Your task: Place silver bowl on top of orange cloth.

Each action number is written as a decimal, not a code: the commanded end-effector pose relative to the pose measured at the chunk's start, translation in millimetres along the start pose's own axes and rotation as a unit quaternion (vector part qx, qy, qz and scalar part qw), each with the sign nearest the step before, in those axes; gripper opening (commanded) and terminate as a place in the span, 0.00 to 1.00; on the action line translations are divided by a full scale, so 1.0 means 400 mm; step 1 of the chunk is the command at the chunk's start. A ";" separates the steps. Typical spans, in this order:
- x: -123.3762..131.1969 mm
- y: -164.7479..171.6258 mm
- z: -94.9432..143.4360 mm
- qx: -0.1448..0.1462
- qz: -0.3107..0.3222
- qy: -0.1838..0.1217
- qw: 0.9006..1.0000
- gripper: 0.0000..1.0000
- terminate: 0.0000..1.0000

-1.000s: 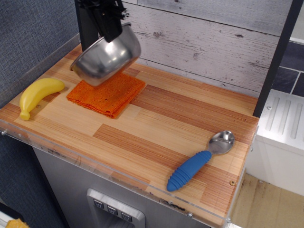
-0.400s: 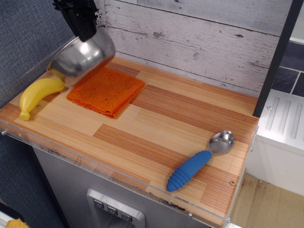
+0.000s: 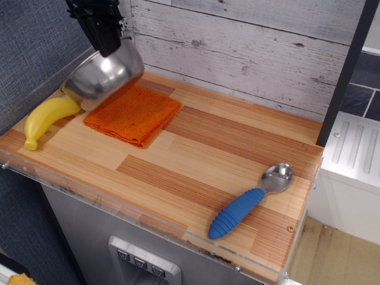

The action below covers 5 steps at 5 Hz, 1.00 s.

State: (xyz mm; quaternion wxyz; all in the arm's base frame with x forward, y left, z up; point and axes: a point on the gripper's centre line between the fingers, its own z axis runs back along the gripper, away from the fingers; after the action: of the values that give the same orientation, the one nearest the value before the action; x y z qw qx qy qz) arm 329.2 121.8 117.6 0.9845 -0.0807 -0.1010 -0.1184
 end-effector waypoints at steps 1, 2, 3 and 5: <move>-0.006 -0.009 -0.017 0.005 -0.001 0.013 1.000 0.00 0.00; 0.003 -0.014 -0.024 0.007 0.006 0.011 1.000 0.00 0.00; 0.010 -0.036 -0.021 0.009 -0.001 0.022 1.000 1.00 0.00; 0.018 -0.098 0.009 0.001 -0.028 0.014 1.000 1.00 0.00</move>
State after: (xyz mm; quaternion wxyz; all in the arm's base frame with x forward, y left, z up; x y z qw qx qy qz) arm 328.8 80.7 109.9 0.9834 -0.0904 -0.0688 -0.1418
